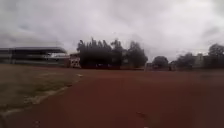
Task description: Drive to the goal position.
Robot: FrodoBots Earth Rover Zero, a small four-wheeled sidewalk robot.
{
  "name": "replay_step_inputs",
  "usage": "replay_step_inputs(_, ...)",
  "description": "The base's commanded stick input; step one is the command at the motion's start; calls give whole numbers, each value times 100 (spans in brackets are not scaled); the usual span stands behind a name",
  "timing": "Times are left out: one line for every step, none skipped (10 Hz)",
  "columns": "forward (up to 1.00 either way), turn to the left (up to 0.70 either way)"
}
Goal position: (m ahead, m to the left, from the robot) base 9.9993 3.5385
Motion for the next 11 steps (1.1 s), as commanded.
replay_step_inputs(70,0)
replay_step_inputs(70,0)
replay_step_inputs(70,0)
replay_step_inputs(70,0)
replay_step_inputs(70,0)
replay_step_inputs(70,0)
replay_step_inputs(70,0)
replay_step_inputs(70,0)
replay_step_inputs(70,0)
replay_step_inputs(70,0)
replay_step_inputs(70,0)
